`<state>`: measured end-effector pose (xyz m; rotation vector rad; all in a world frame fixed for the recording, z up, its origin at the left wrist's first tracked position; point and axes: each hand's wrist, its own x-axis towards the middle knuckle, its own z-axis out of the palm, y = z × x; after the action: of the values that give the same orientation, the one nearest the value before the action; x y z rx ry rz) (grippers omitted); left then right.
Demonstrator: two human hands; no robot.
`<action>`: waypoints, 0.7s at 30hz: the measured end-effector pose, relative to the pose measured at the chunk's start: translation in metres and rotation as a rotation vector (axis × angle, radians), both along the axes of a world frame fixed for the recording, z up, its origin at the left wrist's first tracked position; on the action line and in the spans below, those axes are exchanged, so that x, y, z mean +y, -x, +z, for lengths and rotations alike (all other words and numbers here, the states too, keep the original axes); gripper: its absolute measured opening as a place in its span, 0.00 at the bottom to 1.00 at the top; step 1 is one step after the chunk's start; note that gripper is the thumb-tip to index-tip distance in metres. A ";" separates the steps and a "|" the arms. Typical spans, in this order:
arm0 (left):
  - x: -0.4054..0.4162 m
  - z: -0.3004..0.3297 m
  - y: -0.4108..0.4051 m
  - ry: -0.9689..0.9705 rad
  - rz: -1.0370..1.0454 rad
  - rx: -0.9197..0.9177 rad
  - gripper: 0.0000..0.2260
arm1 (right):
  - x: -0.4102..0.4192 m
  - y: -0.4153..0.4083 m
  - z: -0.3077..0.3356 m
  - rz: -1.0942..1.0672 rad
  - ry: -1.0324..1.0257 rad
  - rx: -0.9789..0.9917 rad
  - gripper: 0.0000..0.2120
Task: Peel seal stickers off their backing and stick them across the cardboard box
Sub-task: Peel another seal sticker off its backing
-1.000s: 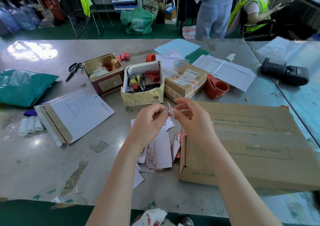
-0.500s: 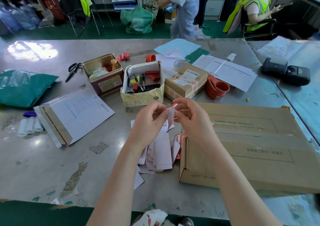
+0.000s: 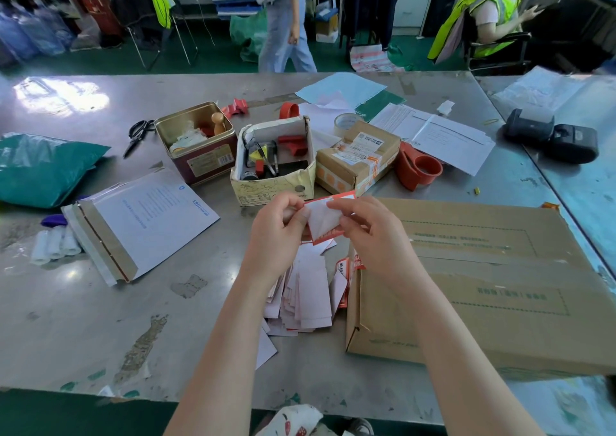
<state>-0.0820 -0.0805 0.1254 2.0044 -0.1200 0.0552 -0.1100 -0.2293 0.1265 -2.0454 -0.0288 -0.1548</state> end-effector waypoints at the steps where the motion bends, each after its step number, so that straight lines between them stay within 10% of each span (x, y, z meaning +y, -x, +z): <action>1: 0.001 0.000 -0.001 -0.003 0.008 0.004 0.02 | -0.001 0.000 0.001 0.004 0.014 0.003 0.15; 21: 0.024 -0.002 -0.011 0.005 0.106 0.227 0.03 | 0.000 0.001 0.002 0.183 0.196 0.044 0.15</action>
<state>-0.0705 -0.0566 0.1233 1.9959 0.1314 -0.1042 -0.1110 -0.2298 0.1283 -2.2277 -0.2109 0.0082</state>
